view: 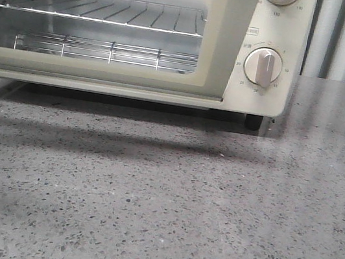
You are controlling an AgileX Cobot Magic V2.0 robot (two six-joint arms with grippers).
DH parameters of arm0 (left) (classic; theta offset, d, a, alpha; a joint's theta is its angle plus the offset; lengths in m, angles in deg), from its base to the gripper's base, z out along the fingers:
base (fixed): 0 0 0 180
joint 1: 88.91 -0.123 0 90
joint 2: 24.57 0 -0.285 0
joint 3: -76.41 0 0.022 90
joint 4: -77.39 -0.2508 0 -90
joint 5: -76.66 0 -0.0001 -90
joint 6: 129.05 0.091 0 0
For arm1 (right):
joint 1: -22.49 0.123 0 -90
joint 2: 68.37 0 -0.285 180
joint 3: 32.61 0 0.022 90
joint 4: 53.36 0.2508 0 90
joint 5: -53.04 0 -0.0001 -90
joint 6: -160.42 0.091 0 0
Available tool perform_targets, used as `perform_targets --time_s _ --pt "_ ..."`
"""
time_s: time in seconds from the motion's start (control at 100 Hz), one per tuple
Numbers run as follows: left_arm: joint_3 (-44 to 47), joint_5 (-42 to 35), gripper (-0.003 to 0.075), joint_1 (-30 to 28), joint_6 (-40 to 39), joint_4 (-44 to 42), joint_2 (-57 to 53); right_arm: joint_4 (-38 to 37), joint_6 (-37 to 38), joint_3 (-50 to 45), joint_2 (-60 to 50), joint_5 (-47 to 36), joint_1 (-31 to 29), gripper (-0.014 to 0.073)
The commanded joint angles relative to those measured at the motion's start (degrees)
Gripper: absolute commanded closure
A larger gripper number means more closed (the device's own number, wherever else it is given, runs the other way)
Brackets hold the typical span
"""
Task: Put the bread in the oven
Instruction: 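Pull the oven door handle down with the left gripper to open it, then lower the right gripper over the bread roll on the blue plate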
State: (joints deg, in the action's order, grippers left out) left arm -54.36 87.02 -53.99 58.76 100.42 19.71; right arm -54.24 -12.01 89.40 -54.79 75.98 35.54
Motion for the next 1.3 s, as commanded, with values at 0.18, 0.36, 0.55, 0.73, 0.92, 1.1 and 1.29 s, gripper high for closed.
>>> perform_targets --time_s 0.18,0.36,0.55,0.73,0.92,1.1,1.29 --pt "-1.82 1.45 0.0741 0.23 0.12 1.48 -15.01 -1.33 -0.91 2.0 1.5 -4.65 0.21 0.0669" --pt "-3.67 1.57 0.0741 0.23 0.66 -3.25 -20.94 -2.71 -0.91 2.84 5.54 -4.24 0.21 0.0669" --pt "-5.94 2.25 0.0741 0.23 0.66 -9.12 -21.81 -13.73 -0.91 10.02 15.31 1.53 0.21 0.0642" --pt "-6.08 2.25 0.0741 0.23 0.66 -10.46 -21.81 -16.95 -0.02 17.87 26.72 9.08 0.11 0.0449" --pt "-6.08 2.16 0.0741 0.23 0.66 -10.46 -21.81 -17.72 5.96 24.05 37.56 18.06 0.11 0.0312" --pt "-6.08 2.16 0.0741 0.23 0.66 -10.46 -21.81 -18.18 6.45 29.63 45.78 25.25 -0.1 0.0313" --pt "-6.08 2.34 0.0741 0.23 0.66 -10.46 -21.81 -19.29 6.45 33.09 50.69 26.07 -5.24 0.0313"
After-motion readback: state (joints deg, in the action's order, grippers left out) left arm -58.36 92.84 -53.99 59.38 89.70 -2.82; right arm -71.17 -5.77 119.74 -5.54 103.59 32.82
